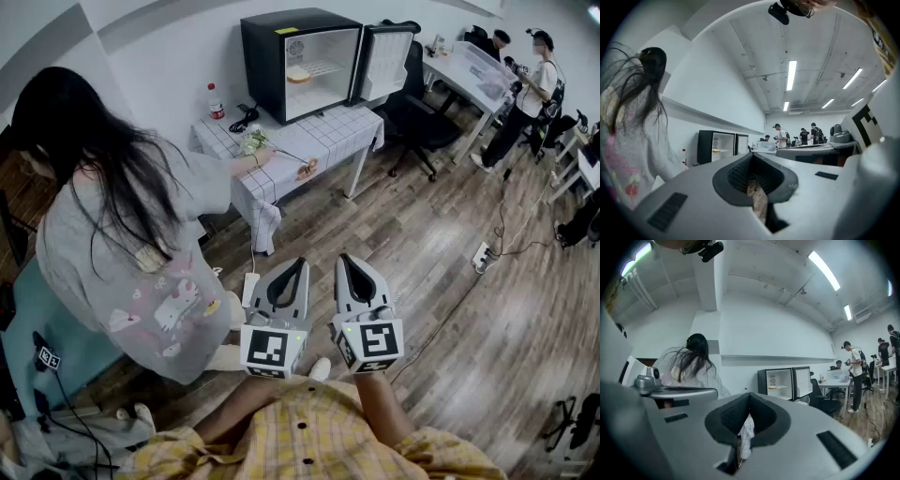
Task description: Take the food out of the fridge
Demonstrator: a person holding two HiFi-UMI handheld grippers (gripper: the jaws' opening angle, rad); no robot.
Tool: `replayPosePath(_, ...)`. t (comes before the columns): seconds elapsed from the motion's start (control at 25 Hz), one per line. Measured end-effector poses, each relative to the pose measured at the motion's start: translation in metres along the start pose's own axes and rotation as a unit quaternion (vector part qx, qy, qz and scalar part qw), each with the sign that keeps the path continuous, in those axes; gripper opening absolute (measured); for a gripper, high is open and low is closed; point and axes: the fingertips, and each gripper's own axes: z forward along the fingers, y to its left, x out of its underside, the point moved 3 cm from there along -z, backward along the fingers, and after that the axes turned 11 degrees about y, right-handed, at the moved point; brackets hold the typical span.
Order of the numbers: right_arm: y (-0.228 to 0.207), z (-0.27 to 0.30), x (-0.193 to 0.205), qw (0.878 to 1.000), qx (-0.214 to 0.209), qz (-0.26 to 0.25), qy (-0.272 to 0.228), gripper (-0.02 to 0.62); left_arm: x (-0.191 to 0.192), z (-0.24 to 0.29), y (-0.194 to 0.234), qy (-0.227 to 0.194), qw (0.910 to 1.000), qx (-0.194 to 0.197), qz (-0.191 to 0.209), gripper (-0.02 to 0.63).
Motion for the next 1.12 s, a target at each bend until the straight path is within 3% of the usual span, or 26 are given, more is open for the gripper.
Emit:
replayPosePath(0.64,-0.024,-0.010,-0.001,1.000,-0.011,0.007,-0.013,0.006,-0.002,0.014,-0.026,0.007,0.9999,0.000,0.015,0.006)
replayPosePath(1.12,-0.076,-0.017,0.006,1.000,-0.005,0.012,-0.010,0.008,0.000,0.036,-0.055,0.016,0.9995,-0.019,0.021,0.007)
